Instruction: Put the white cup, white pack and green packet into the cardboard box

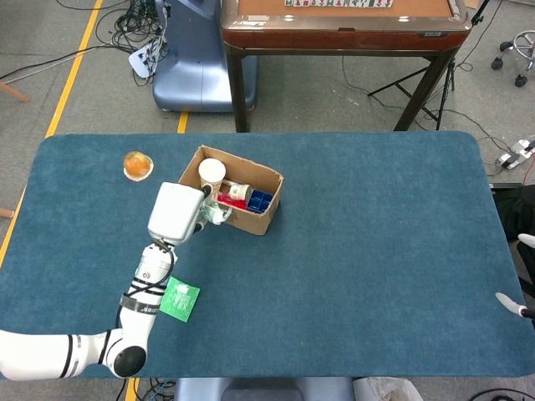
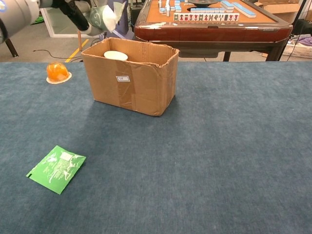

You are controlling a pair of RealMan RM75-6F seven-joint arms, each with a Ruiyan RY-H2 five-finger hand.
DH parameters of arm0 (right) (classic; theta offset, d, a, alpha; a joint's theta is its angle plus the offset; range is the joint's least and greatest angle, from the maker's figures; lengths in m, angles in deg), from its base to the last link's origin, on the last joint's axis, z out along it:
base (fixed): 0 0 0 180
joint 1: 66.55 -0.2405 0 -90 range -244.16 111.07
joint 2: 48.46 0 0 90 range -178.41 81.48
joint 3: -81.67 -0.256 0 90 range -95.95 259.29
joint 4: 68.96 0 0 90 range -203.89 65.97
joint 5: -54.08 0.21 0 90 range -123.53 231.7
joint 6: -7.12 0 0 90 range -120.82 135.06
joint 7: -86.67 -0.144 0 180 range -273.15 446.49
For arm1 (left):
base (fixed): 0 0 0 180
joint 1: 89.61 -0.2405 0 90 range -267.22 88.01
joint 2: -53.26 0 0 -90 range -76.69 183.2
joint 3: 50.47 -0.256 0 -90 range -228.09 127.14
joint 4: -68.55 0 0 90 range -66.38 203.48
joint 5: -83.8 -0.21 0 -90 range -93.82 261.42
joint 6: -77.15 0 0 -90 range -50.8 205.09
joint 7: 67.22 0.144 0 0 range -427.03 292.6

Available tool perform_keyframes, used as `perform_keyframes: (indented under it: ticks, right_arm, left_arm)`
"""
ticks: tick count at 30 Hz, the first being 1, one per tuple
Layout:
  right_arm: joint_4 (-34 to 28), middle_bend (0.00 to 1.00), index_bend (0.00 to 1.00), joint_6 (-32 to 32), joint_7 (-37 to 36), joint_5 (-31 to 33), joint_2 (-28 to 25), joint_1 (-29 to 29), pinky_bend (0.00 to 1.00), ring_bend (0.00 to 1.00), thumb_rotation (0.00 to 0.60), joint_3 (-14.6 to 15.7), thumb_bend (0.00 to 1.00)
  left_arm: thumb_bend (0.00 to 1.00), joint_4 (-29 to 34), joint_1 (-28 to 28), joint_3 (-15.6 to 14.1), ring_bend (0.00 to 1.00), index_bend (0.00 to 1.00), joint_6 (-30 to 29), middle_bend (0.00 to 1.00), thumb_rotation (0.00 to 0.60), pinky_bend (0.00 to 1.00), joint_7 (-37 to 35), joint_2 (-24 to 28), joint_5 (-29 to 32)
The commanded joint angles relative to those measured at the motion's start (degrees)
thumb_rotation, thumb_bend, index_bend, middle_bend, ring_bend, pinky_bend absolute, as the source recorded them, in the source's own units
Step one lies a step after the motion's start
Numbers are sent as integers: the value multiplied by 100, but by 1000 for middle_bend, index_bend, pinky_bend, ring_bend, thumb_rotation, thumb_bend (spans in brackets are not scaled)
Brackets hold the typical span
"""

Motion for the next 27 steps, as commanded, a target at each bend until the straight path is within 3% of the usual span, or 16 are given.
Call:
perform_keyframes:
  ticks: [1, 22, 24, 27]
  right_arm:
    - [11, 194, 185, 17, -20, 1, -2, -8, 173, 38, 600, 2, 85]
    - [45, 194, 185, 0, -100, -129, -14, -16, 173, 37, 600, 65, 85]
    - [58, 194, 186, -9, -133, -126, -18, -11, 173, 37, 600, 65, 85]
    - [85, 194, 186, -34, -197, -127, -24, 0, 173, 37, 600, 67, 85]
  left_arm:
    - [222, -382, 181, 192, 786, 598, 200, 1000, 600, 881, 24, -287, 129]
    - [222, -2195, 1031, 650, 784, 463, 1193, 1000, 600, 881, 95, -1317, 544]
    - [222, -2279, 1073, 644, 783, 418, 1204, 1000, 600, 881, 137, -1374, 537]
    - [222, -2353, 1114, 635, 777, 249, 1208, 998, 600, 877, 207, -1449, 552]
